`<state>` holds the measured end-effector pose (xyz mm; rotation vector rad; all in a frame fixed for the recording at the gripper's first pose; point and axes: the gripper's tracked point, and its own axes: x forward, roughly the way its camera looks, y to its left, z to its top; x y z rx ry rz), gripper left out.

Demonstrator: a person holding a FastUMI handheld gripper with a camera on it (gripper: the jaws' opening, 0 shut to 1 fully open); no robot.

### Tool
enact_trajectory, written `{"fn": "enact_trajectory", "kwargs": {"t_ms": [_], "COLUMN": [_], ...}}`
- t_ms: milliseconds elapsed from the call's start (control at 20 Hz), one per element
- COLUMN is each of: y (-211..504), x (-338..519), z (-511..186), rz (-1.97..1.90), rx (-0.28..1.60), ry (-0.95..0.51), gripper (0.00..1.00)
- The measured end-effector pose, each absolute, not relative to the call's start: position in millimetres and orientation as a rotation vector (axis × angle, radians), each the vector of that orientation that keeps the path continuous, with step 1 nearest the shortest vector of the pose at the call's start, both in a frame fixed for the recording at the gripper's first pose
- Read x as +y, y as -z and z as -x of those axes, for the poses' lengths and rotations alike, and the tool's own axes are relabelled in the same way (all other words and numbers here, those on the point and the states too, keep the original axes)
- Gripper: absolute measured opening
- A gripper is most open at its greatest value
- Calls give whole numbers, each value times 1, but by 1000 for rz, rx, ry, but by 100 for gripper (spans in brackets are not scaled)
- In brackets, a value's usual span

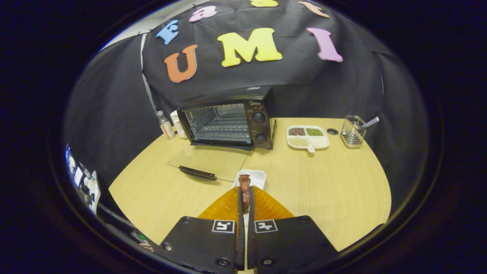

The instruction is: Open the toaster oven, put the food inside, and close the toaster oven door.

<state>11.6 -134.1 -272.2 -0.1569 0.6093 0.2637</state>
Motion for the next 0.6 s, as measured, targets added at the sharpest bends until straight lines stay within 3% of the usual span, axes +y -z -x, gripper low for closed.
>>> {"fn": "enact_trajectory", "kwargs": {"t_ms": [600], "y": [245], "x": [-37], "z": [-5], "rz": [451], "rx": [366], "ry": [-294], "gripper": [6]}}
